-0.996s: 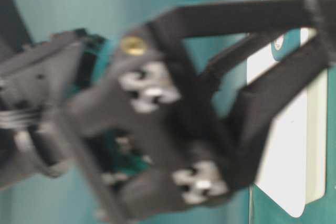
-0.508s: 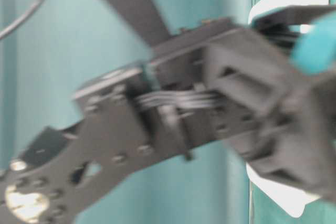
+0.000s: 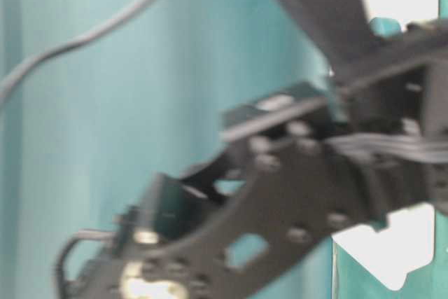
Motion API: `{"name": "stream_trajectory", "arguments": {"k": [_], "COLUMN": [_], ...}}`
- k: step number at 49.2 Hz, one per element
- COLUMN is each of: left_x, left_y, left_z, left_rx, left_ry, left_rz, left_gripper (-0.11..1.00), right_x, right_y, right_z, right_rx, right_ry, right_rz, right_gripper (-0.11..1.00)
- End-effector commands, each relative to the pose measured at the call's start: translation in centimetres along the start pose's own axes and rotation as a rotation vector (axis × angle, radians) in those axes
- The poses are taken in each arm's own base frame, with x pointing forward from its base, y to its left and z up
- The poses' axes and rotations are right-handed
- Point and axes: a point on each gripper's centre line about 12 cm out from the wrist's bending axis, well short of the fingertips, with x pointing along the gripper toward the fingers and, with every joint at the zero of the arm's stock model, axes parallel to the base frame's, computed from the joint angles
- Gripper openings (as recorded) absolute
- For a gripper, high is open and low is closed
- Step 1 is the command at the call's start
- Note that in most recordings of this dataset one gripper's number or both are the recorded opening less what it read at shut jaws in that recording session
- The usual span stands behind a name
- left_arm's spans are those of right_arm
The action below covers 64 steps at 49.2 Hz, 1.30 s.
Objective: Pick up the tape from a random location and place it into the white case.
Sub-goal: 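Lower the left fingers into the orange-red roll's core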
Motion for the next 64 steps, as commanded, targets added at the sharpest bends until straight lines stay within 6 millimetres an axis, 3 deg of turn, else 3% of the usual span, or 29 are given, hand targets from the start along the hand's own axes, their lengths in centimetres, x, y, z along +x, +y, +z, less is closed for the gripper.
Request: {"name": "stream_trajectory", "arguments": {"k": [1,23,27,35,38,64], "left_x": [-0.66,0.07,0.09,-0.12,-0.12,-0.19], "left_y": [0.44,1.02,1.02,1.02,1.01,1.01], "left_z": [0.6,0.22,0.18,0.19,0.19,0.34], "left_rx": [-0.013,-0.027,-0.036,-0.038,-0.039,-0.038], "left_ry": [-0.035,-0.025,-0.017,-0.013,-0.013,-0.016], "left_rz": [0.003,0.009,0.009,0.01,0.009,0.009], "left_gripper": [0.98,0.95,0.8,0.33,0.23,0.23], "right_x": [0.13,0.21,0.23,0.24,0.24,0.23], "right_y": [0.06,0.04,0.05,0.04,0.04,0.04], "right_z": [0.67,0.54,0.58,0.52,0.52,0.56], "right_rx": [-0.002,-0.006,-0.004,-0.004,-0.004,-0.002], "right_ry": [-0.012,-0.006,-0.006,-0.004,-0.005,-0.005], "right_rz": [0.001,0.0,0.0,0.0,0.0,0.0], "right_gripper": [0.86,0.86,0.86,0.86,0.86,0.86]}}
